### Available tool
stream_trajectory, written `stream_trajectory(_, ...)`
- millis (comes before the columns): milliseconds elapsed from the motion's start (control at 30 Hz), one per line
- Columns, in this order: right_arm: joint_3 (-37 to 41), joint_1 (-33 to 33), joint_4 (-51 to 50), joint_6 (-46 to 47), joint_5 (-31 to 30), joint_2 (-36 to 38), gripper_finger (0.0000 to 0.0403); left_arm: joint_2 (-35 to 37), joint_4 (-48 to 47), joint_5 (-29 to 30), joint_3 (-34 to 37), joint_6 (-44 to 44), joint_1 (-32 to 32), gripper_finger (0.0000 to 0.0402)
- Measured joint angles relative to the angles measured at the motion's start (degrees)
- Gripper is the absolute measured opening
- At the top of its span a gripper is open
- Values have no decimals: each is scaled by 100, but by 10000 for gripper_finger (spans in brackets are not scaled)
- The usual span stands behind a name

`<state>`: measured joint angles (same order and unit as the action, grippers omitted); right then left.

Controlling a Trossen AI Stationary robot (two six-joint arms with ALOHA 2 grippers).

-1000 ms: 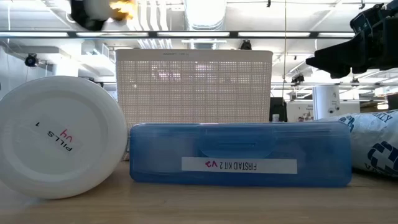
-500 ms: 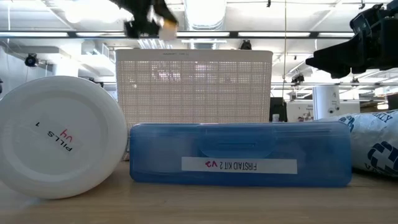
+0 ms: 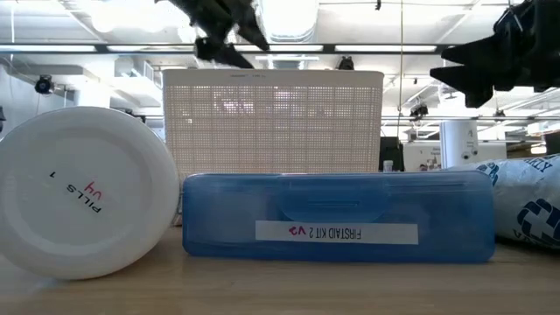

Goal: Pick & place medical supplies in basket/bin
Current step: Put the white pill bottle into the white container

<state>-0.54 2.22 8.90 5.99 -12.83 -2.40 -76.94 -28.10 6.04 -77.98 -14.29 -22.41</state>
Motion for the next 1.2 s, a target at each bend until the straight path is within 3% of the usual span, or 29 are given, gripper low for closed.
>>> stream_trajectory(100,0,0,17,1,-187,-2,233,96,-1655,619,-766,93,2,308)
stream_trajectory(167,0,0,18,-15,-340,-1,233,97,-3077,1581,-1271,44,15,303)
stream_trajectory(267,0,-2,16,-17,-652,-2,233,38,-4948,2970,-1710,-688,-18,293)
stream_trajectory(367,0,-1,16,-17,-1070,-1,233,71,-5603,3016,-1654,-1424,-324,287)
stream_trajectory(467,0,-2,16,-17,-1491,-2,233,102,-5563,2347,-1248,-1660,-787,283)
stream_trajectory(567,0,-2,16,-17,-1724,-2,233,85,-5264,2232,-602,-1637,-1215,283)
stream_trajectory(667,0,-1,14,24,-1722,0,233,76,-4690,2116,147,-1537,-1733,283)
stream_trajectory(833,0,0,14,258,-1722,-2,233,80,-3781,954,1152,-952,-2846,283)
stream_trajectory(933,0,-2,11,384,-1722,-2,233,75,-3500,901,1572,-632,-3446,283)
stream_trajectory(1067,-4,0,1,561,-1717,-37,233,55,-3048,844,1586,-599,-3427,283)
stream_trajectory(1200,-2,2,2,660,-1730,-100,233,8,-2406,945,1642,-1132,-3453,283)
